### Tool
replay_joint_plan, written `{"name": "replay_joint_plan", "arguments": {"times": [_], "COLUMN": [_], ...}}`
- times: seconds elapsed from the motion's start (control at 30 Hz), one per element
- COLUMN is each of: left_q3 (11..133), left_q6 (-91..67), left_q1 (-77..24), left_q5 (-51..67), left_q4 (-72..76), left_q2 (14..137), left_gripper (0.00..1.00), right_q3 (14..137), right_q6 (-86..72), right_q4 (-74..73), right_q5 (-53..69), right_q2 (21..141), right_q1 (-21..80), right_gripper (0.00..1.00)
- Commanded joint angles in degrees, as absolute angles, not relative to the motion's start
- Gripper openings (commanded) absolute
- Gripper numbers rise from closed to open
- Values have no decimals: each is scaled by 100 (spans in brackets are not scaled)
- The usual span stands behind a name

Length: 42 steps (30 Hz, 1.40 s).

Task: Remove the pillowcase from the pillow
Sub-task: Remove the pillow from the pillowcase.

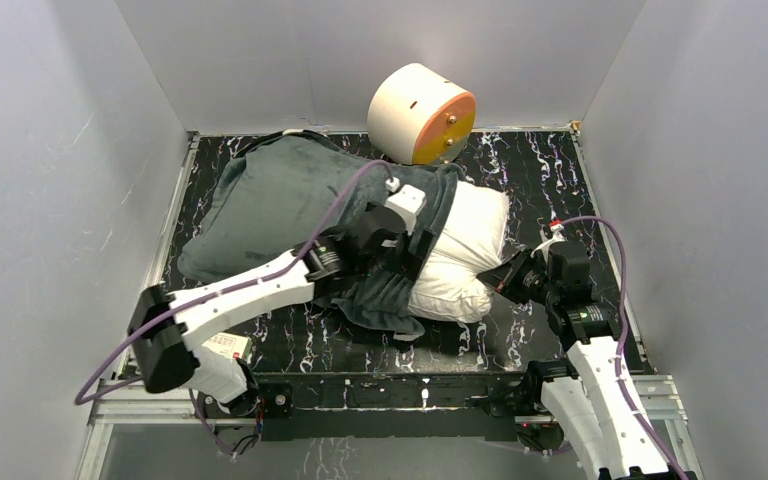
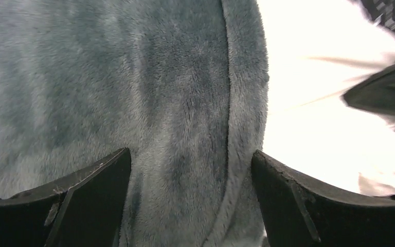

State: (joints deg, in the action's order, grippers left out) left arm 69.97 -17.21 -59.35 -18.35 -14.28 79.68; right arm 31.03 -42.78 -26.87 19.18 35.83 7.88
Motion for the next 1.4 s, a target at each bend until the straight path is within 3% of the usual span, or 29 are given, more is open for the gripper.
{"name": "replay_joint_plan", "arguments": {"times": [0.0,0.07,0.1,0.17,0.27,0.53,0.7,0.83,1.03,1.13,1.37], "left_q3": [7363,7363,7359,7312,7066,6114,5678,5450,5138,4938,4499], "left_q6": [-1181,-1055,-1100,-1185,-1256,-1819,-1604,-1603,-1574,-1681,-1901], "left_q1": [-5906,-5908,-5906,-5904,-5721,-3904,-3742,-3744,-3753,-3761,-3970], "left_q5": [-1521,-1405,-2196,-2963,-3813,-3412,-1771,-657,374,514,484], "left_q4": [-1842,-1781,-1927,-2131,-2286,-2780,-2386,-2124,-2071,-2074,-2039], "left_q2": [8471,8583,8625,8523,8250,7157,6575,6410,6390,6366,6290], "left_gripper": [83,74,40,19,0,0,0,0,0,0,0], "right_q3": [3322,3433,3556,3592,3627,3673,3630,3984,5014,5524,6106], "right_q6": [-4010,-3952,-3868,-3949,-4261,-4608,-4204,-3703,-3125,-3001,-3246], "right_q4": [-3056,-3263,-3387,-3435,-3696,-3889,-3412,-3166,-3183,-2880,-2082], "right_q5": [982,507,177,41,-578,-1173,-468,478,735,1258,3788], "right_q2": [3513,3486,3459,3440,3428,3247,3034,3102,3420,3846,5763], "right_q1": [706,702,699,701,701,702,697,703,703,703,764], "right_gripper": [0,0,0,0,0,0,0,23,59,66,69]}}
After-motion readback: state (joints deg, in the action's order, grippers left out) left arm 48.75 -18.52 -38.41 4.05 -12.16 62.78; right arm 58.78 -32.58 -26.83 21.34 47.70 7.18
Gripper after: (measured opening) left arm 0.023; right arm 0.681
